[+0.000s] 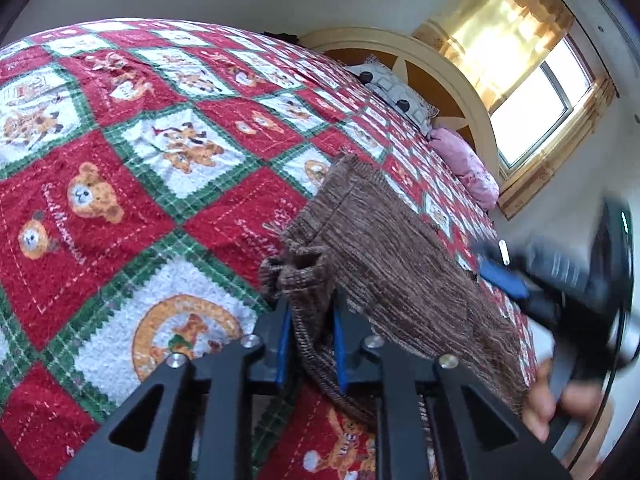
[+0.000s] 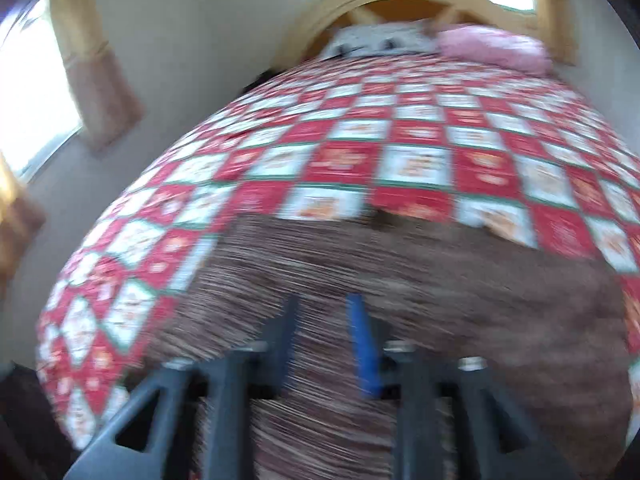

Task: Fold small clothes

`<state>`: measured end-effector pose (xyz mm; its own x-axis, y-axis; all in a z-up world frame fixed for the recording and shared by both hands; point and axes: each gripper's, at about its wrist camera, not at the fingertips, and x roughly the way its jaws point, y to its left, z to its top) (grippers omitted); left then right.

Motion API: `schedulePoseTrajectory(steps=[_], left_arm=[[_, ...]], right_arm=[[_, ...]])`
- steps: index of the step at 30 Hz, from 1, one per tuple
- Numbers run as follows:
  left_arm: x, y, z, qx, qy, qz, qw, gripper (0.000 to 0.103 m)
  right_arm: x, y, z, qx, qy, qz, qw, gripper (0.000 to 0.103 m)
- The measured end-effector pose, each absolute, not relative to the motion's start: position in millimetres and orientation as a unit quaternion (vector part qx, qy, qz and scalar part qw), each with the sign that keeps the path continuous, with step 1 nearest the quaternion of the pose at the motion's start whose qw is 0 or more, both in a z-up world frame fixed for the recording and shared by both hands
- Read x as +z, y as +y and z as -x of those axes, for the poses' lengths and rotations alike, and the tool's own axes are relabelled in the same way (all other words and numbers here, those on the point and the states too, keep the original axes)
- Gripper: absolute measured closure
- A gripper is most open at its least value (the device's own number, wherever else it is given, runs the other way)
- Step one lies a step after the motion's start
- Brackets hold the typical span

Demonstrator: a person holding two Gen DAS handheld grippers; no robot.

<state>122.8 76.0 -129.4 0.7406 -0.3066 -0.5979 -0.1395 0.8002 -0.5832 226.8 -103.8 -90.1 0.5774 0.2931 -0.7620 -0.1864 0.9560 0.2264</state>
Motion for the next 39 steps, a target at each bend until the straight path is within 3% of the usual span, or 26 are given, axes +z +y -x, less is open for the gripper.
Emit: schedulePoseTrajectory(steps=[8,17,19,21,24,30,39], left_arm=[[-128.4,74.9,-119.5,-0.066,0.346,0.315,0.881,0.091],[-131.3,77.1,-119.6,-0.07,0.349,0.33,0.875,0.091],[-132.0,77.3,-118.0,-0.07,0.35,0.332,0.873,0.091],[-132.7,78.2,-118.3,-0.071,0.351,0.335,0.871,0.091],[-133.4,78.9,-120.5,-0.072,0.351,0.336,0.871,0.091],[-126.0,68.6,-124.7,-0.1,0.359,0.301,0.878,0.092],[-56.5,-0.6,-104.7,-0.179,0.287,0.126,0.933,0.093]], right_arm=[[-122.8,-16.8,-295.5,0.196,0.509,-0.049,0.836,0.031],[-154.7,51.2,-299.6,0.17,0.498,0.142,0.839,0.031],[-153.9,45.0,-297.4,0.164,0.492,0.147,0.842,0.042],[-149.9,34.9,-299.5,0.149,0.491,0.148,0.845,0.071],[-142.9,10.7,-304.0,0.163,0.499,0.081,0.847,0.086],[-127.4,-30.7,-296.9,0.194,0.489,-0.049,0.849,0.092],[-67.1,-144.6,-264.9,0.194,0.432,-0.149,0.868,0.092]])
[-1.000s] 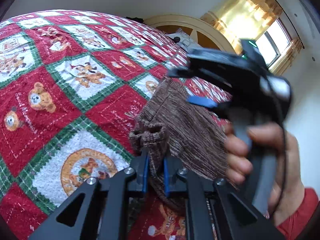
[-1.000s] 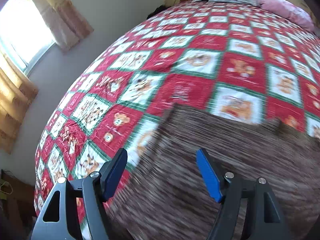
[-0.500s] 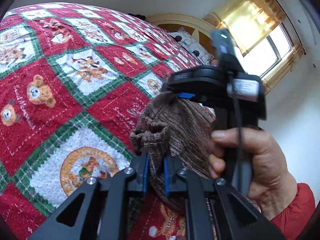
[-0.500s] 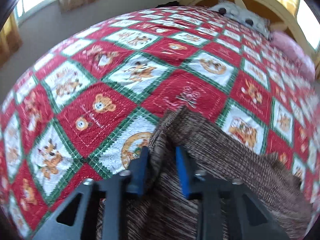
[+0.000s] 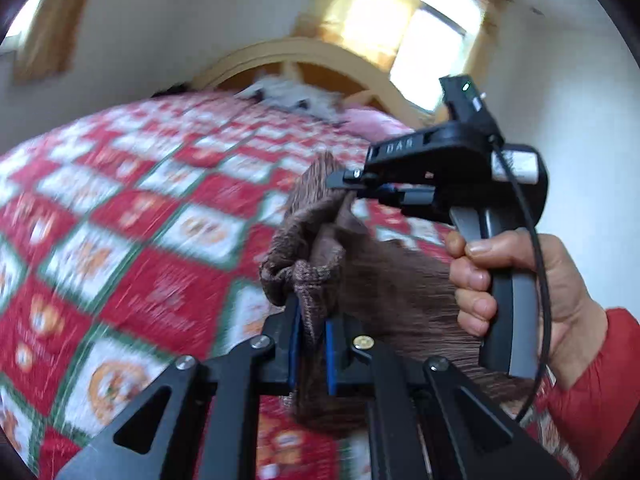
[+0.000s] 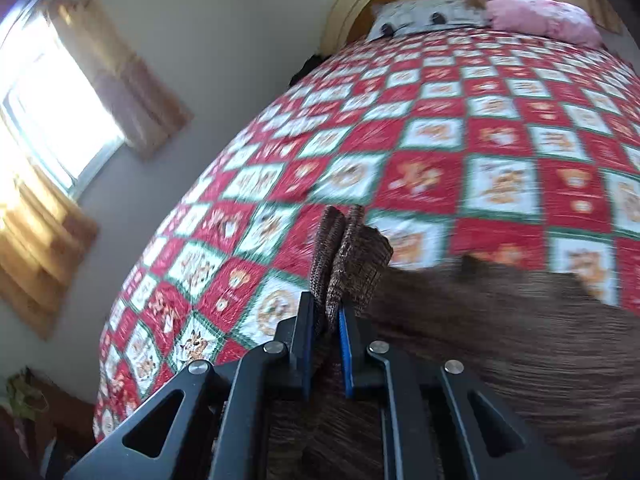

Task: Fold small clothes

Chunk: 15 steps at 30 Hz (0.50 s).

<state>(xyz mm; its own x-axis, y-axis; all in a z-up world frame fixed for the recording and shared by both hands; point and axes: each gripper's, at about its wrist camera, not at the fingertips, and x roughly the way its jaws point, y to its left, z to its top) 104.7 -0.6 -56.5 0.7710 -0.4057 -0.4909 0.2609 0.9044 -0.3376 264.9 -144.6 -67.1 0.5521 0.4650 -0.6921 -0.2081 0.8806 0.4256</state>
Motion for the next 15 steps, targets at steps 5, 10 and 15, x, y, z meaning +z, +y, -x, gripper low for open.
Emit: schedulePoseTrajectory(steps=[5,10,15], left_arm=[[-30.7,-55.9,-100.8,-0.251,0.263,0.075,0.929,0.093],[-26.9,-122.6,-85.8,-0.316,0.261,0.025,0.912,0.093],[-44.8,-182.7,-75.5,-0.357,0.288,-0.027,0.888,0.093]], right_arm=[[-51.0,-232.6,-245.0,0.158,0.412,-0.175,0.88,0.092],[-50.9,-306.2,-220.2,0.128,0.401,-0.182,0.889,0.092],[-76.3,-368.1,-198.9,0.101,0.404,-0.206,0.886,0.093]])
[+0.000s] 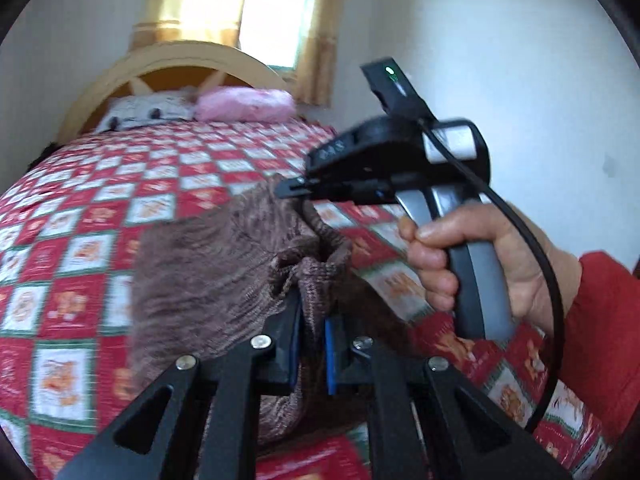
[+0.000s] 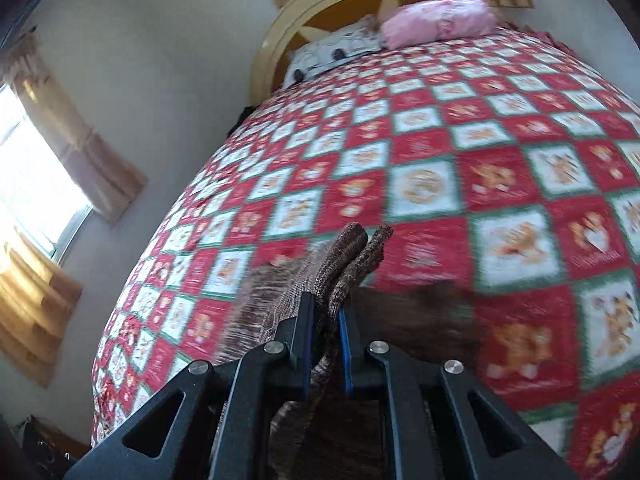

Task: Fold small clothes

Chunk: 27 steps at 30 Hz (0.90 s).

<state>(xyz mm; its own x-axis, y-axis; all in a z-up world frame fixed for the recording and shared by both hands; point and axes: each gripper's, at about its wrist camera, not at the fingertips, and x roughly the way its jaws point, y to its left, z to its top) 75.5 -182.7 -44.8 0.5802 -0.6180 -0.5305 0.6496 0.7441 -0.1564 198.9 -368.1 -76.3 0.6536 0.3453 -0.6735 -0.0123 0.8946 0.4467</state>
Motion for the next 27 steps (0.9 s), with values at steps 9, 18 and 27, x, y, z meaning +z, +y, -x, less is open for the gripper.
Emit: schedulePoseTrajectory(steps=[9,18,27], left_arm=[[-67.3,-227.7,-49.6,-0.383,0.307,-0.084,0.867,0.093],[-67.5,-209.7,-31.5,-0.403,0.344,-0.119,0.84,0.065],[-62.0,-92.3,-23.9,-0.283,0.336,-0.056,0.897,0.009]], right_arm=[[-126.8,-407.2,-179.4,0.081,0.412,-0.252,0.872,0.093],[-123.2,-408.9,-149.8,0.021,0.411,-0.252,0.876,0.073],[-73.3,-361.9,-36.1,0.043,0.359,-0.201,0.91,0.053]])
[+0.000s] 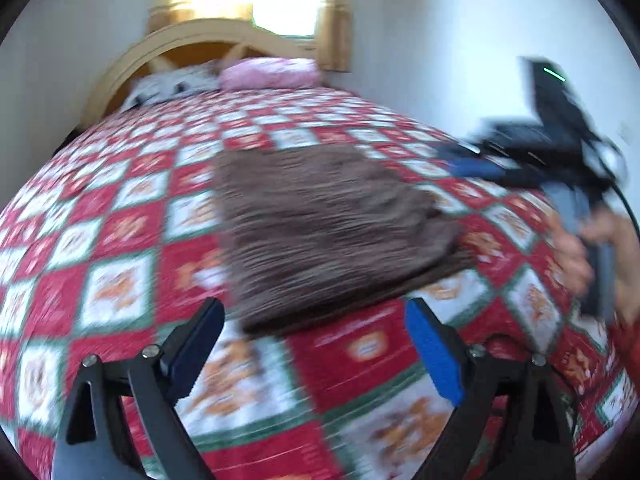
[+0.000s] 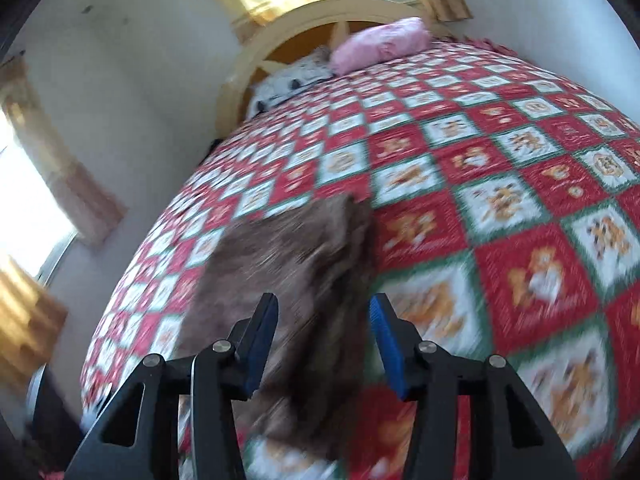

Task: Fold small clothes

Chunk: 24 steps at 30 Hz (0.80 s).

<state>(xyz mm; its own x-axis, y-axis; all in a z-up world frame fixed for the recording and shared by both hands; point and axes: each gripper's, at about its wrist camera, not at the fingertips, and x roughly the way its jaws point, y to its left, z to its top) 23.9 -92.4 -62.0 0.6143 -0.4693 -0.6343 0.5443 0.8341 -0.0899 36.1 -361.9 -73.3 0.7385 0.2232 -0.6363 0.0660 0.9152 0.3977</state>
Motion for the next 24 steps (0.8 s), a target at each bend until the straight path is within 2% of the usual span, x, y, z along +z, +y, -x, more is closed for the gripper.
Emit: schedulePoseTrajectory(steps=[7,8,9,10,14,20,24], left_arm=[[-77.0,-47.5,-49.1,-0.208,0.392,0.025,0.896,0.009],[-77.8,-41.7,-48.6,-0.205,0.396,0.037,0.894,0.009],[-78.8,-39.4,-51.1,-0.203,0.4,0.045,0.892,0.009],[-79.3,-37.3,-52.6,-0.202,0.403,0.048,0.891,0.009],[-77.8,-35.9,-53.9,-0.193,0.399,0.027,0.896,0.009],[-76.6,-38.5,-60.4,-0.193,0.397,0.007,0.897,0.009],[-73.0,-38.0,-66.5,-0.188,0.394,-0.014,0.9,0.009]], right_arm=[[-96.1,-302.8,-29.7,0.042,0.375,-0.092,0.922,0.054],[-101.4,-299.3,-31.9,0.027,0.385,-0.076,0.92,0.063],[-109.0,-297.1,-36.0,0.007,0.401,-0.06,0.914,0.094],[-116.9,-298.9,-38.9,-0.003,0.42,-0.066,0.905,0.099],[-110.4,-317.3,-19.4,0.023,0.407,-0.163,0.898,0.099],[-132.4,-330.4,1.3,0.023,0.421,-0.192,0.886,0.099],[-119.7,-341.2,6.6,0.039,0.415,-0.21,0.884,0.099]])
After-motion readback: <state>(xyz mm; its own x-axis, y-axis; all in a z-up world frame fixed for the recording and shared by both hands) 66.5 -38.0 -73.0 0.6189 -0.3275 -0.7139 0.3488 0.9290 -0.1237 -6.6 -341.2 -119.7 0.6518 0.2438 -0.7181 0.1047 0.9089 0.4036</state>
